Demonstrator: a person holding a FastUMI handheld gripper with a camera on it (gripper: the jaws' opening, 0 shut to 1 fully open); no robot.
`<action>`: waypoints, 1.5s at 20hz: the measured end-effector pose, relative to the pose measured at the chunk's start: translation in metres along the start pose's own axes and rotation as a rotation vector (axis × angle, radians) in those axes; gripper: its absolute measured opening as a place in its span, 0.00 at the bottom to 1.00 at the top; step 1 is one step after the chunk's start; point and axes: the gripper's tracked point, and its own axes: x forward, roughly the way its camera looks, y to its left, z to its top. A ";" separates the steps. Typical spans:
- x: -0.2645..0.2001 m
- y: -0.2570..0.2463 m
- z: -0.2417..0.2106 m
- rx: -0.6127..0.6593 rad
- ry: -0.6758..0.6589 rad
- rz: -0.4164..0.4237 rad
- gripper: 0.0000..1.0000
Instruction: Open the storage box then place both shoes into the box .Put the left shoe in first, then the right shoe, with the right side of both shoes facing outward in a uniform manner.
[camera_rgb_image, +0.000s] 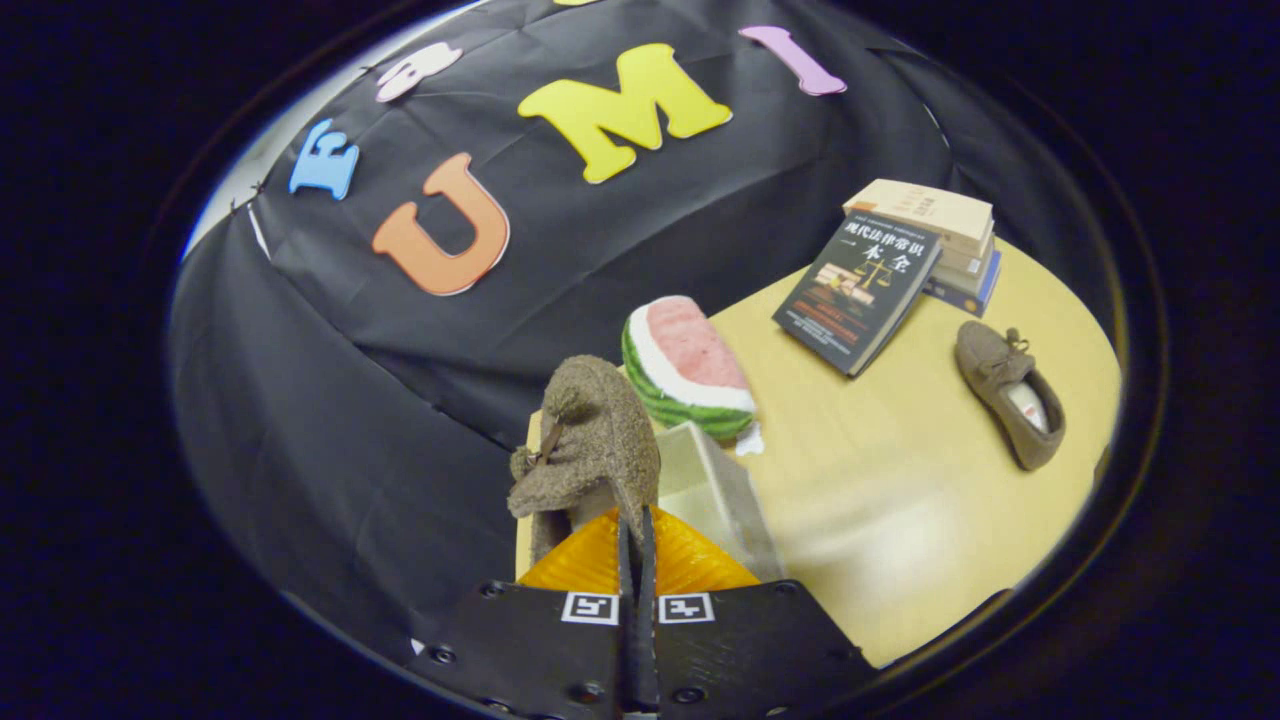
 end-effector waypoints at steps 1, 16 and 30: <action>0.008 0.008 -0.011 -0.003 0.020 0.003 0.00; 0.082 0.006 -0.096 0.021 0.174 -0.075 0.00; 0.081 0.003 -0.113 -0.094 0.215 -0.049 0.55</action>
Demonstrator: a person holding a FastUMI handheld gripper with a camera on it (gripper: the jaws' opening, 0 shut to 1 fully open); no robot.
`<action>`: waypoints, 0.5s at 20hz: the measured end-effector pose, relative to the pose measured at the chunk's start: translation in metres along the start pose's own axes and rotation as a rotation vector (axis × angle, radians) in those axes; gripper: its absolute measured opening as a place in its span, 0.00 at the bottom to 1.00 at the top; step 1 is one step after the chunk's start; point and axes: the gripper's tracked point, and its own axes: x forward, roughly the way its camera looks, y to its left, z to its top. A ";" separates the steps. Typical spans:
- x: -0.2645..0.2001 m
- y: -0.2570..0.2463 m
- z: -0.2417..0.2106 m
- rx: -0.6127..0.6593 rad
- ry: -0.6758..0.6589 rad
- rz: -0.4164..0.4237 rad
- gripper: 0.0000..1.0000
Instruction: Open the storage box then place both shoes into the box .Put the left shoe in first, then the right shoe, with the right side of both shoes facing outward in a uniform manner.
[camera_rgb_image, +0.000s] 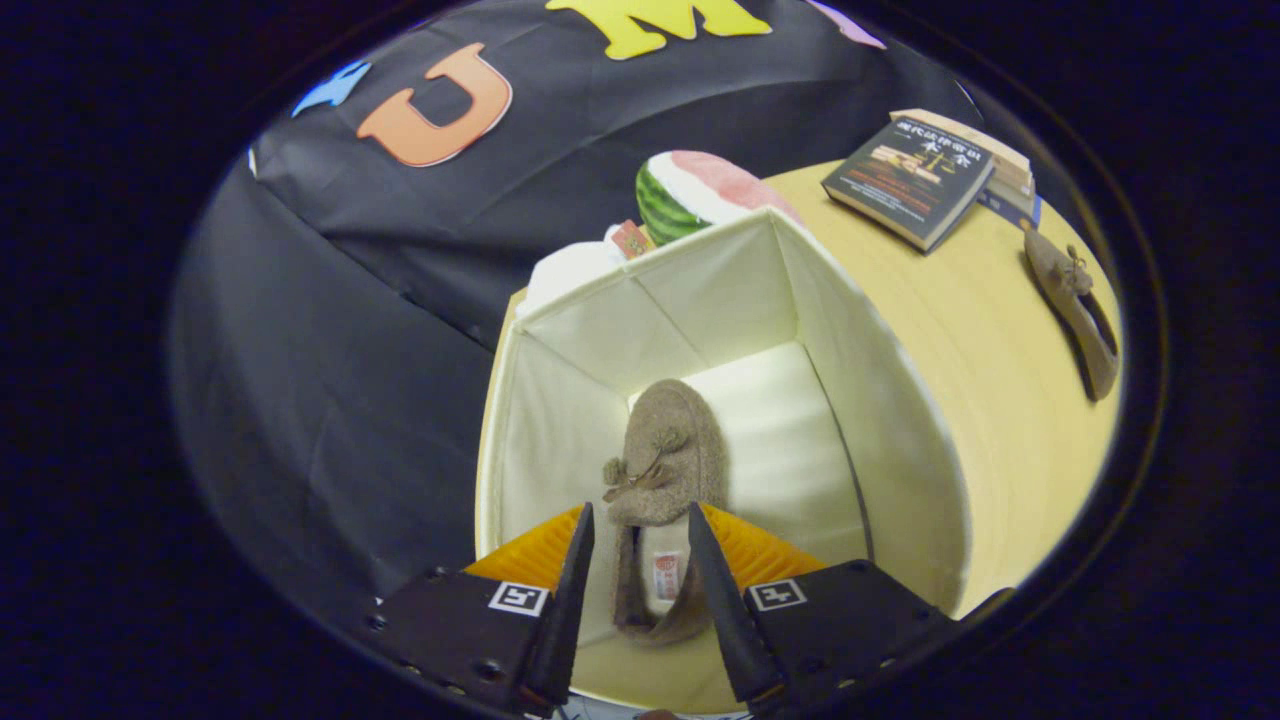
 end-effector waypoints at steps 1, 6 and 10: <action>-0.007 0.000 0.003 -0.018 -0.018 0.000 0.58; -0.057 -0.007 0.027 -0.139 -0.134 -0.007 0.87; -0.104 -0.020 0.052 -0.213 -0.234 -0.013 0.95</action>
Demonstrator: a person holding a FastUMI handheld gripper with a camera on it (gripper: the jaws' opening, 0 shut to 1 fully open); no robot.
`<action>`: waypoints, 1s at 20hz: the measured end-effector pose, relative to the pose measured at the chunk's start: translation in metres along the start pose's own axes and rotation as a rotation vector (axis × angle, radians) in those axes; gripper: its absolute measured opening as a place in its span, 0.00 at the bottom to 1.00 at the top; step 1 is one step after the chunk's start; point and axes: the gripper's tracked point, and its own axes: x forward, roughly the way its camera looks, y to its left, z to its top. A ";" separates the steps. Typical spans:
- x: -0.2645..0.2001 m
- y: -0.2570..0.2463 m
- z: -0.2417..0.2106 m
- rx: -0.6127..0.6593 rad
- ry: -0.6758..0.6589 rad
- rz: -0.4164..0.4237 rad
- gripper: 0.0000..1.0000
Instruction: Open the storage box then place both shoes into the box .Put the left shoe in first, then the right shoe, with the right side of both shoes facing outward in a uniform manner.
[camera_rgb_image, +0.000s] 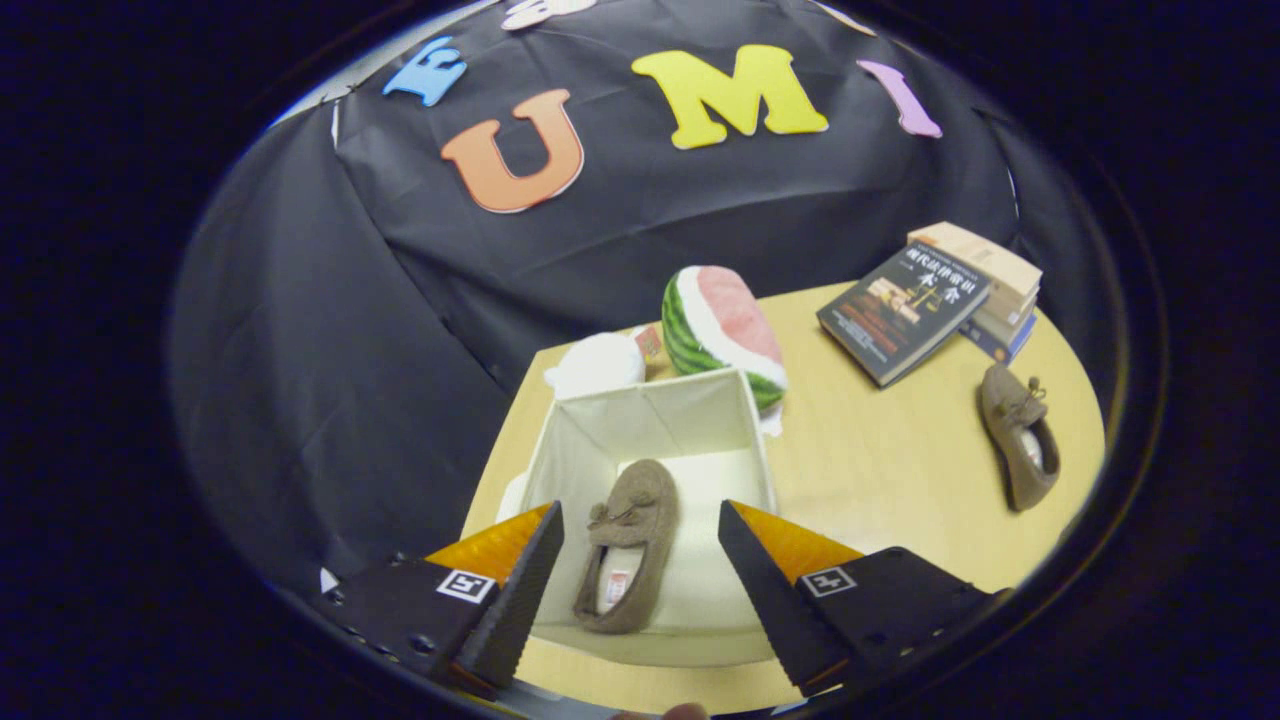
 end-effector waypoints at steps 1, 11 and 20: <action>-0.010 -0.007 0.008 -0.016 -0.027 -0.004 0.95; -0.106 -0.156 0.070 -0.126 -0.228 -0.144 0.96; -0.141 -0.327 0.064 -0.099 -0.216 -0.290 0.96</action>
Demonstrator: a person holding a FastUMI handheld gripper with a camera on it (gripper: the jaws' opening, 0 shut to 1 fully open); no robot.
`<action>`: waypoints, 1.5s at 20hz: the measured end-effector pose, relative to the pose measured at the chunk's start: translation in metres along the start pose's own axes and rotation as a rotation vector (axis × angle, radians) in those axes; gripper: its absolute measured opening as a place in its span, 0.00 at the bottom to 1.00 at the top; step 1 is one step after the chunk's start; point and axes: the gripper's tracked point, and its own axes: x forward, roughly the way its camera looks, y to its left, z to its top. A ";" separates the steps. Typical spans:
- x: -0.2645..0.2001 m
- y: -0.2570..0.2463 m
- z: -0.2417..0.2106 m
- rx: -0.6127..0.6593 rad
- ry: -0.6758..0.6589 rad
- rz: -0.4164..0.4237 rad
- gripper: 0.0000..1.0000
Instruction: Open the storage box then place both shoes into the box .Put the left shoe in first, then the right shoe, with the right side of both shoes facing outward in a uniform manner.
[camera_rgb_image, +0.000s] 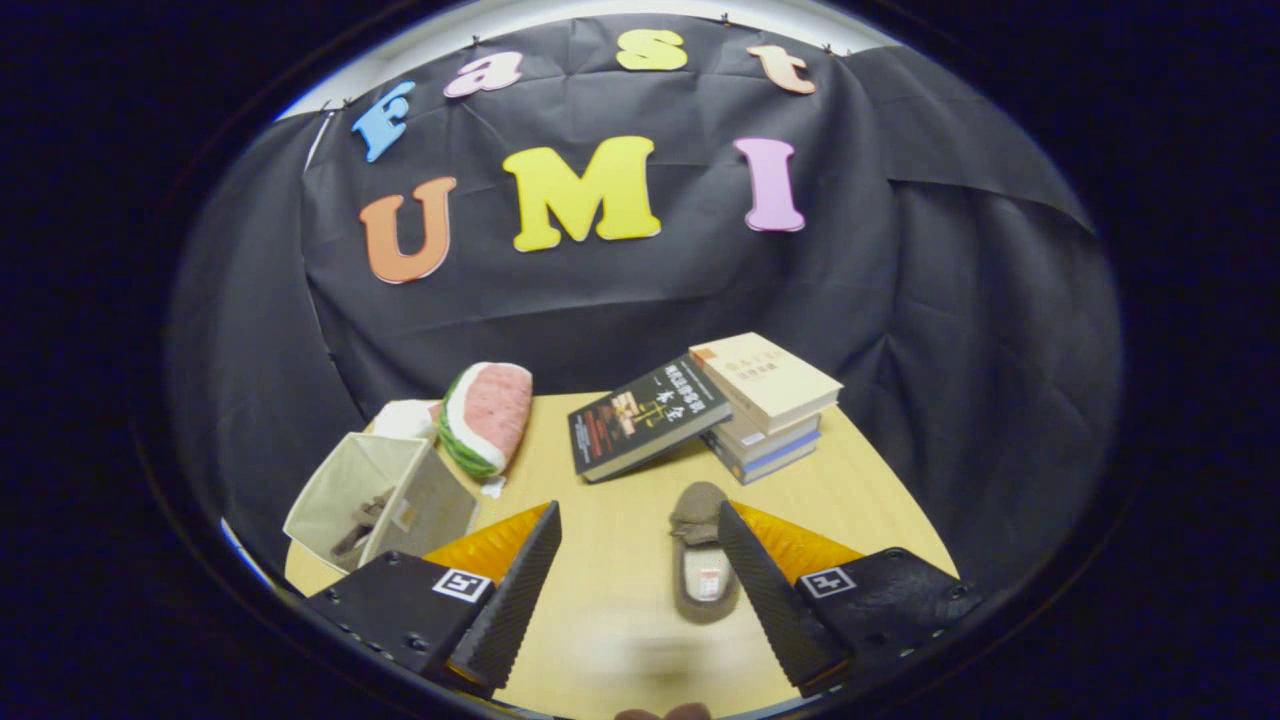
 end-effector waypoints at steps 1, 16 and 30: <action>0.005 -0.012 -0.005 0.005 0.012 -0.005 0.96; 0.134 -0.085 -0.102 -0.068 0.287 -0.006 0.96; 0.178 -0.086 -0.138 -0.009 0.433 0.008 0.30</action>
